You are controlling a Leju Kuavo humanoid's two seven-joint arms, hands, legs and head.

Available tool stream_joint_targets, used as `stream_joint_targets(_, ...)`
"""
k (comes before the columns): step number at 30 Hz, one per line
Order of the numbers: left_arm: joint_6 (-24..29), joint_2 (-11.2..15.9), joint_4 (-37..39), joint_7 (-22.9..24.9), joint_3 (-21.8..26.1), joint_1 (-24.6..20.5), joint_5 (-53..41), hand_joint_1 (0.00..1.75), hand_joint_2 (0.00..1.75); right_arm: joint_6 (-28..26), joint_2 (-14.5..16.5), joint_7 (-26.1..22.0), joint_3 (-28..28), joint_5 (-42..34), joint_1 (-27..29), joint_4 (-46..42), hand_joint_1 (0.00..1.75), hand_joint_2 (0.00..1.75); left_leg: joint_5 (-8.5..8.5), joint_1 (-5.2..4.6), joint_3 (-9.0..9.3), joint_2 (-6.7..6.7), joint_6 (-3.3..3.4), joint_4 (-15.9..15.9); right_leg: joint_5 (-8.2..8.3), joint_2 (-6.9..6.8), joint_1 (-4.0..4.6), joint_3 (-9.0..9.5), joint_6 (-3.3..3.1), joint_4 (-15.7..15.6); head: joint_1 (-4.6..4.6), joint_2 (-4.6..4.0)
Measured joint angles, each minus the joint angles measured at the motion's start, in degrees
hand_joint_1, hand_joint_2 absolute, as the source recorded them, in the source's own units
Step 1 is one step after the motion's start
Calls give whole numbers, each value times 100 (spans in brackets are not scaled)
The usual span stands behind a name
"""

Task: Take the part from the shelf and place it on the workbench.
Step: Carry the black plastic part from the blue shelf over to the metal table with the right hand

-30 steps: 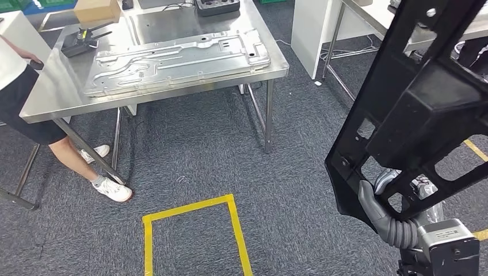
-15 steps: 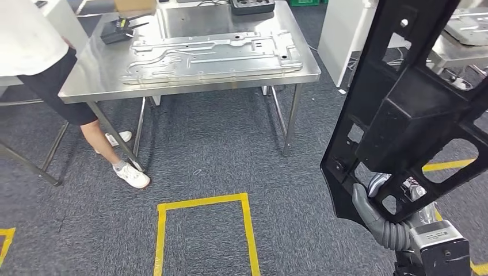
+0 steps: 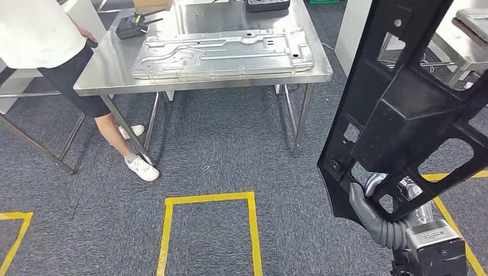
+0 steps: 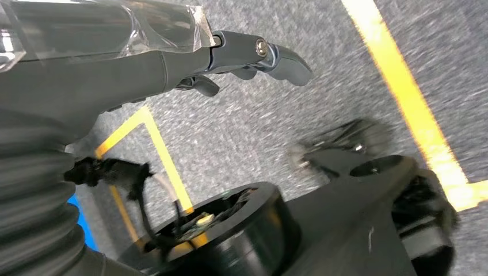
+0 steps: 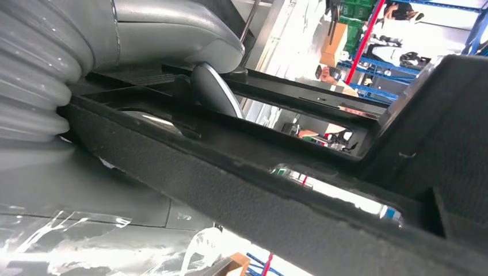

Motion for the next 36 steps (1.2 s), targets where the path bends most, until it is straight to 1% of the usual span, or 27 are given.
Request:
stream_joint_targets(2, 0, 19, 0, -25, 4, 35, -4, 0, 175, -3, 3, -6, 8, -15, -17, 1, 175, 175, 114, -56, 214, 18, 102, -535, -6, -23, -13, 13, 58, -48, -2, 0)
stream_joint_targets(5, -1, 41, 0, -35, 8, 66, -11, 0, 175, -19, 12, -17, 20, -29, 0, 15, 175, 175, 130, -81, 310, 16, 217, -762, 138, -63, -41, 46, 196, -10, 0, 0)
stream_joint_targets(6, -1, 47, 0, -36, 9, 74, -19, 0, 175, -24, 15, -23, 24, -30, 1, 22, 175, 175, 154, -73, 376, 10, 250, -827, 136, -67, -39, 27, 214, 79, 1, 0)
stream_joint_targets(7, 9, 53, 0, -36, 9, 78, -26, 0, 175, -27, 15, -32, 26, -29, -7, 25, 175, 175, 169, -69, 442, 5, 269, -863, 42, -68, -36, -36, 219, 221, 4, 0)
stream_joint_targets(8, 20, 55, 0, -36, 9, 85, -32, 0, 175, -29, 15, -40, 26, -29, -12, 28, 175, 175, 176, -67, 492, 4, 277, -880, -115, -68, -29, -164, 217, 470, 7, 0)
stream_joint_targets(10, 40, 55, 0, -31, 10, 102, -39, 0, 175, -30, 15, -56, 36, -29, -9, 31, 175, 175, 152, -76, 536, 3, 290, -874, -422, -66, -14, -552, 237, 1152, 9, 0)
stream_joint_targets(11, 35, 55, 0, -26, 11, 112, -44, 0, 175, -30, 15, -60, 45, -28, 0, 33, 175, 175, 126, -80, 564, 2, 294, -872, -476, -66, -8, -720, 254, 1387, 10, 0)
stream_joint_targets(12, 29, 55, 0, -22, 11, 120, -49, 0, 175, -30, 15, -60, 54, -27, 8, 36, 175, 175, 90, -83, 601, 1, 292, -870, -421, -66, -7, -803, 268, 1426, 10, 0)
stream_joint_targets(13, 22, 55, 0, -18, 11, 126, -58, 0, 175, -31, 15, -60, 59, -25, 13, 39, 175, 175, 47, -84, 655, 1, 281, -869, -260, -68, -7, -774, 277, 1247, 9, 0)
stream_joint_targets(15, 15, 55, 0, -17, 11, 134, -75, 0, 175, -38, 15, -62, 63, -16, 18, 43, 175, 175, -61, -84, 782, 6, 241, -868, 209, -74, -4, -493, 257, 467, 8, 0)
stream_joint_targets(16, 15, 55, 0, -16, 11, 133, -83, 0, 175, -44, 18, -63, 66, -12, 19, 46, 175, 175, -113, -89, 829, 12, 212, -866, 314, -82, 10, -368, 225, 142, 7, 0)
stream_joint_targets(17, 16, 56, 0, -15, 11, 130, -86, 0, 175, -49, 20, -67, 68, -7, 20, 48, 175, 175, -163, -94, 853, 20, 175, -867, 373, -86, 30, -291, 184, -62, 4, 0)
stream_joint_targets(18, 16, 56, 0, -15, 11, 124, -89, 0, 175, -54, 22, -69, 69, 2, 23, 49, 175, 175, -191, -99, 878, 26, 137, -847, 353, -86, 47, -264, 134, -138, 2, 0)
stream_joint_targets(20, 16, 65, 0, -12, 11, 120, -90, 0, 175, -61, 22, -74, 71, 17, 35, 49, 175, 175, -202, -94, 883, 27, 67, -752, 306, -82, 53, -212, 37, -150, 1, 0)
stream_joint_targets(21, 14, 72, 0, -12, 11, 119, -90, 0, 175, -63, 22, -75, 71, 23, 41, 49, 175, 175, -188, -81, 838, 26, 36, -604, 278, -84, 42, -161, -8, -165, 0, 0)
stream_joint_targets(23, 4, 84, 0, -16, 14, 111, -86, 0, 175, -67, 22, -79, 71, 29, 42, 48, 175, 175, -226, -36, 478, 26, -28, -17, 207, -89, 26, -49, -68, -190, -1, 0)
stream_joint_targets(25, -140, 84, 0, -26, 26, 76, -77, 0, 175, -69, 25, -82, 72, 31, 45, 48, 175, 175, -470, 8, -51, 29, -91, 719, 101, -87, 15, 55, -84, -195, -2, 0)
stream_joint_targets(26, -277, 87, 0, -31, 34, 54, -74, 0, 175, -69, 25, -81, 73, 31, 48, 48, 175, 175, -625, 25, -263, 30, -121, 935, 37, -87, 7, 124, -74, -195, -2, 0)
stream_joint_targets(27, -435, 92, 0, -31, 41, 34, -74, 0, 175, -69, 26, -81, 73, 31, 50, 49, 175, 175, -733, 40, -397, 30, -148, 990, -35, -85, -4, 212, -59, -196, -2, 0)
stream_joint_targets(28, -558, 99, 0, -31, 46, 25, -75, 0, 175, -69, 26, -81, 73, 31, 52, 49, 175, 175, -726, 55, -447, 31, -165, 867, -111, -82, -15, 314, -40, -196, -3, 0)
stream_joint_targets(29, -628, 105, 0, -29, 49, 25, -76, 0, 175, -69, 26, -81, 74, 31, 52, 50, 175, 175, -567, 70, -437, 31, -174, 590, -192, -79, -23, 424, -17, -198, -3, 0)
stream_joint_targets(30, -659, 109, 0, -27, 51, 32, -77, 0, 175, -69, 26, -81, 74, 32, 54, 50, 175, 175, -240, 84, -403, 33, -173, 224, -271, -75, -29, 518, 9, -202, -4, 0)
stream_joint_targets(31, -662, 111, 0, -26, 54, 40, -77, 0, 175, -68, 26, -79, 75, 31, 56, 52, 175, 175, 107, 78, -374, 37, -154, -101, -345, -62, -28, 605, 43, -200, -5, 0)
stream_joint_targets(32, -662, 113, 0, -24, 56, 41, -80, 0, 175, -66, 26, -78, 77, 33, 54, 51, 175, 175, 369, 63, -331, 40, -120, -328, -414, -50, -26, 673, 84, -212, -5, 0)
stream_joint_targets(33, -662, 115, 0, -22, 58, 40, -84, 0, 175, -64, 26, -77, 79, 34, 52, 50, 175, 175, 523, 42, -292, 42, -75, -450, -460, -36, -28, 742, 131, -224, -4, 0)
stream_joint_targets(35, -662, 117, 0, -19, 61, 26, -97, 0, 175, -60, 27, -76, 82, 39, 39, 44, 175, 175, 450, 2, -147, 37, 36, -496, -456, -23, -48, 819, 225, -143, -2, 0)
stream_joint_targets(36, -662, 118, 0, -16, 61, 28, -100, 0, 175, -60, 27, -75, 83, 40, 34, 43, 175, 175, 405, -1, -62, 34, 91, -523, -382, -31, -62, 767, 254, 49, -1, 0)
